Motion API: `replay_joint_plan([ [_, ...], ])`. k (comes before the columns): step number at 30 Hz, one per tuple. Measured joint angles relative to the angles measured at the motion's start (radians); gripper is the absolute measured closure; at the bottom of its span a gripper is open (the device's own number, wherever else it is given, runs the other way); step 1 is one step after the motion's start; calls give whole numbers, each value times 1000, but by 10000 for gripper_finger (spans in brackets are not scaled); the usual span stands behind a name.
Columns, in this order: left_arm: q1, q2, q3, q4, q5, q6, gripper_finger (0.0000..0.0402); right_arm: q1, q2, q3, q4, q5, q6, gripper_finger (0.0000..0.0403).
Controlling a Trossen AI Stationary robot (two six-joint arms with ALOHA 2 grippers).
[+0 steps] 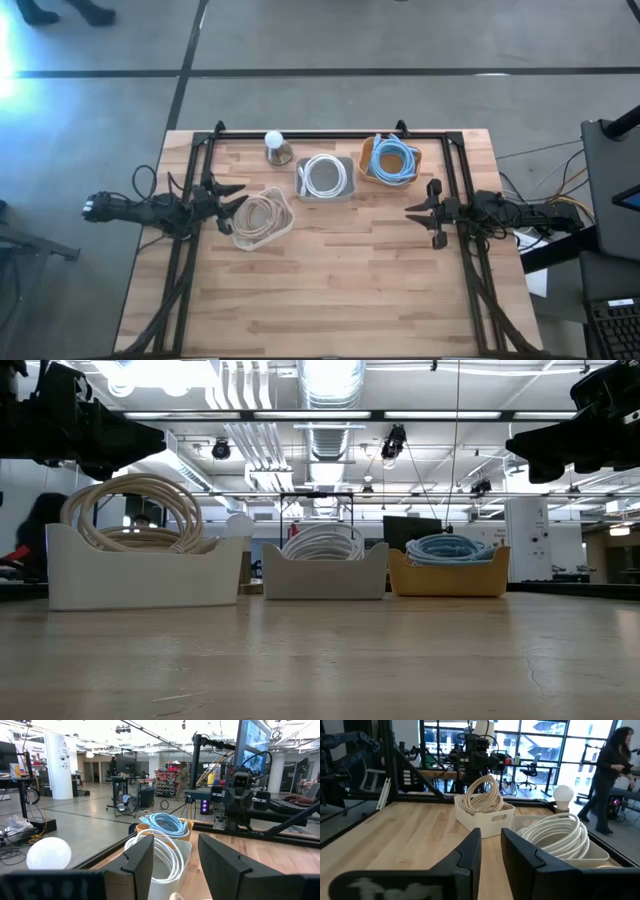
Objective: Sort HDMI cables
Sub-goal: Return to Home Position
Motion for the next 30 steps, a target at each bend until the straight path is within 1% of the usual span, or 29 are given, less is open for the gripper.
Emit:
replay_joint_plan([
  [19, 0, 0, 0, 0, 0, 0, 241, 0, 0, 0, 0, 0, 3, 312],
  [30, 0, 0, 0, 0, 0, 0, 241, 0, 0, 0, 0, 0, -2, 330],
])
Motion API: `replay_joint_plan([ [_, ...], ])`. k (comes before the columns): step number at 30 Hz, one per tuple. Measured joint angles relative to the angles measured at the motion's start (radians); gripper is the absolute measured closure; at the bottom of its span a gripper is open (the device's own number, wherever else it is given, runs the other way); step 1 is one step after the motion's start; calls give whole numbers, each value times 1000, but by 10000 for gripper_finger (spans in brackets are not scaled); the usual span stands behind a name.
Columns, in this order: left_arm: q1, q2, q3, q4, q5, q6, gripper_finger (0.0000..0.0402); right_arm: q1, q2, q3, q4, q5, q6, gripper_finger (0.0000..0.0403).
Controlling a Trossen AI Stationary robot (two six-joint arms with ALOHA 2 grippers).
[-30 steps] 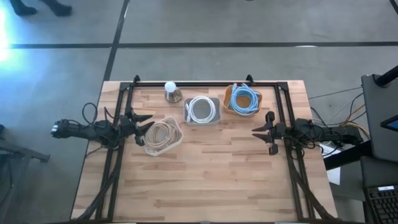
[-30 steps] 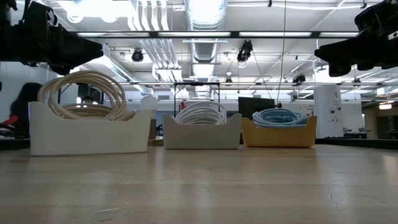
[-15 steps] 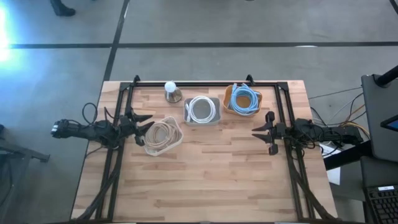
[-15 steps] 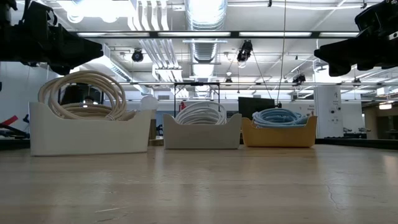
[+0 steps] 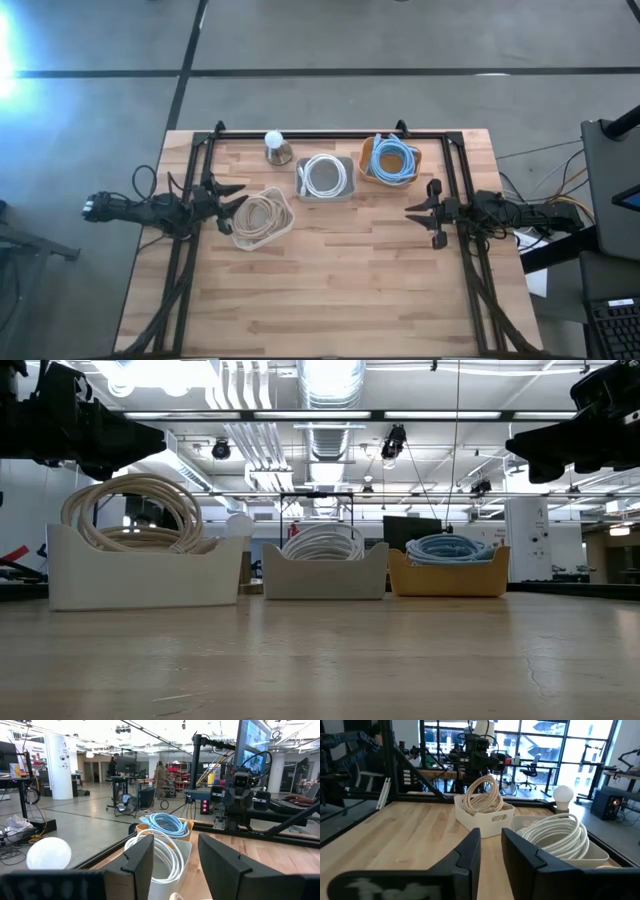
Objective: Sort HDMI cables
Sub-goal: Return to Home Position
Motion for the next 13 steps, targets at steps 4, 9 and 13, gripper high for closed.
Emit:
replay_joint_plan([
  [4, 0, 0, 0, 0, 0, 0, 241, 0, 0, 0, 0, 0, -10, 335],
  [9, 0, 0, 0, 0, 0, 0, 241, 0, 0, 0, 0, 0, -2, 328],
  [13, 0, 0, 0, 0, 0, 0, 241, 0, 0, 0, 0, 0, -8, 321],
])
